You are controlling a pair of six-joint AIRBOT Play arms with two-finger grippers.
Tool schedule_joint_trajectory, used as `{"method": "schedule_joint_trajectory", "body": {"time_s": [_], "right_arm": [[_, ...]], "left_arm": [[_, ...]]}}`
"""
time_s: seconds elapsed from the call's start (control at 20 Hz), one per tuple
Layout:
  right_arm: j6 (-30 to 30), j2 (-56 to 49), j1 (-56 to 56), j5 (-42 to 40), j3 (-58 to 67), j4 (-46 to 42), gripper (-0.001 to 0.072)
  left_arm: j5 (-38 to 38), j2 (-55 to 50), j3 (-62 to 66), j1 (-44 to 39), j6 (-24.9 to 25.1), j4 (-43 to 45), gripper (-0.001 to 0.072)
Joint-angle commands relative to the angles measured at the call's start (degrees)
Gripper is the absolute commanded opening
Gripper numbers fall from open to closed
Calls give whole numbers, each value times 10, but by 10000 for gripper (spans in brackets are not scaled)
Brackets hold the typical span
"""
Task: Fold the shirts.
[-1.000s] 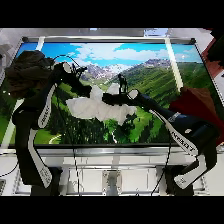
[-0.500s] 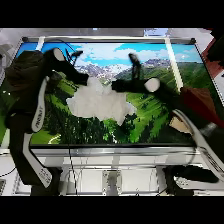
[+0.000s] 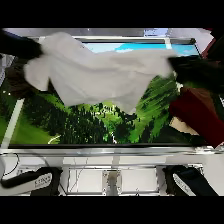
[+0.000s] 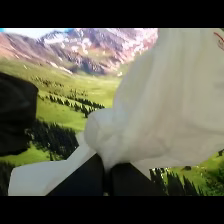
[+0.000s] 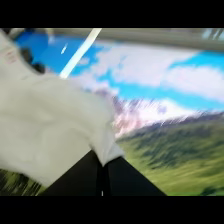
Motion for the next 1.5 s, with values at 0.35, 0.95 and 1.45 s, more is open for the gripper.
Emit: {"method": "schedule_joint_trajectory", "body": {"time_s": [0.35, 0.95, 1.45], "right_arm": [[4, 69, -40, -143, 156, -99, 28], [-71, -505, 33, -227, 156, 309, 29], [-71, -665, 124, -355, 156, 395, 484]], "left_arm": [[139, 212, -22, 6, 40, -148, 12], [116, 175, -701, 5, 18, -112, 11], [289, 175, -875, 5, -65, -52, 701]]}}
